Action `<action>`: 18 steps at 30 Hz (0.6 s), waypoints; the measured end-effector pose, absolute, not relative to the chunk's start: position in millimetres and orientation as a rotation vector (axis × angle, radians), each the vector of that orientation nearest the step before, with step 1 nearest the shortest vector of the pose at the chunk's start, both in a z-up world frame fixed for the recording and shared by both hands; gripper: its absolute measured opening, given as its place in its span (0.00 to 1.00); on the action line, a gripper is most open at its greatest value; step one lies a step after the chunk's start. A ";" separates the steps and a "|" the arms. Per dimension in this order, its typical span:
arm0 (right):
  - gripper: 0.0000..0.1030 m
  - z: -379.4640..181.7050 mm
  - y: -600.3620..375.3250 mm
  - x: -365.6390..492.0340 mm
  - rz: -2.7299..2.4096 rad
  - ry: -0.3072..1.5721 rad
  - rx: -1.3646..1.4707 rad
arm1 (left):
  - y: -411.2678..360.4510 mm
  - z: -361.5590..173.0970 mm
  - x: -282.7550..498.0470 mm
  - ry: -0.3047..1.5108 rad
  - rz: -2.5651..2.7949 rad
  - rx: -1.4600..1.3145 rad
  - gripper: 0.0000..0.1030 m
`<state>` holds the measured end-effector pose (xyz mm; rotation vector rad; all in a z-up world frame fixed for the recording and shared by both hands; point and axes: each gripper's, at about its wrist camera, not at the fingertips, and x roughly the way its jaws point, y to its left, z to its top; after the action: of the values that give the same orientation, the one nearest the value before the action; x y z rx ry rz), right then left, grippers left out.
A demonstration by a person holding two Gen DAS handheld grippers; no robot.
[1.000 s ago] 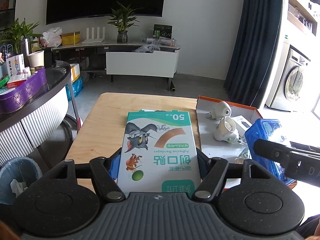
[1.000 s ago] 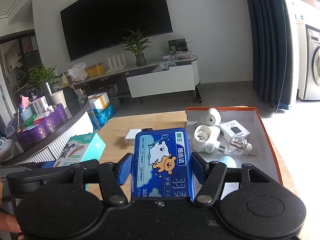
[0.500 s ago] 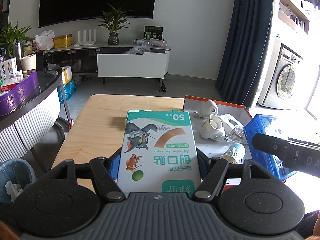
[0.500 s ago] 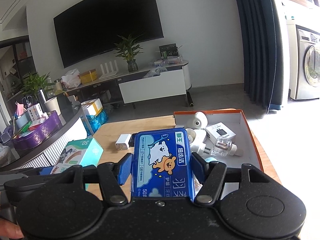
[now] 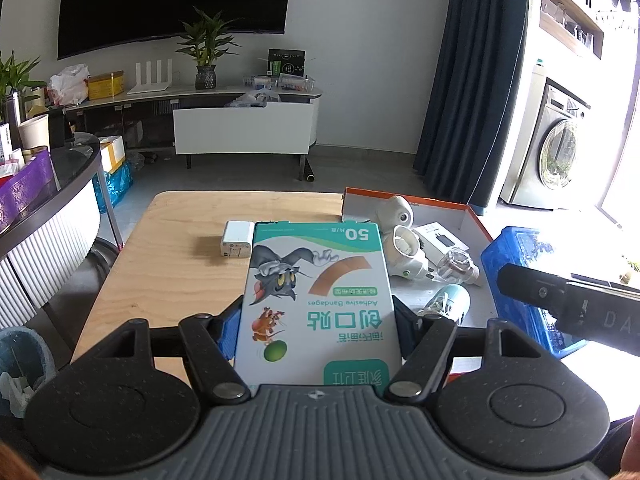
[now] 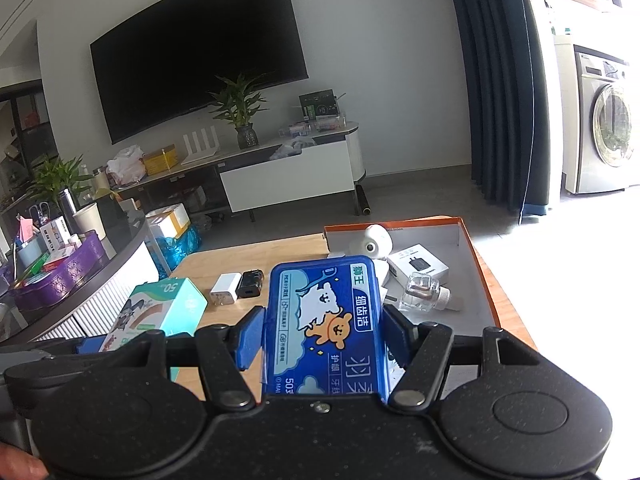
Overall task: Organize rigid objects
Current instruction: 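Carry the bandage box with the left tool while the right tool carries the blue tin to the tray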
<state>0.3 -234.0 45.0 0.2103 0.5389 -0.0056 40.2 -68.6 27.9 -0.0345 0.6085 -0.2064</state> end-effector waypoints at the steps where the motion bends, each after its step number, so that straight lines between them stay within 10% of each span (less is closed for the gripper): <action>1: 0.73 44.6 -235.2 0.7 -0.008 0.539 0.211 | -70.5 27.6 41.0 0.609 -0.211 -0.033 0.69; 18: 0.73 39.1 -258.7 8.6 -0.080 0.544 0.228 | -100.7 22.3 56.6 0.617 -0.295 0.007 0.69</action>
<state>8.6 -258.7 39.1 0.2280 0.5435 -0.0799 56.6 -100.7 22.3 0.0066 0.6171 -0.2949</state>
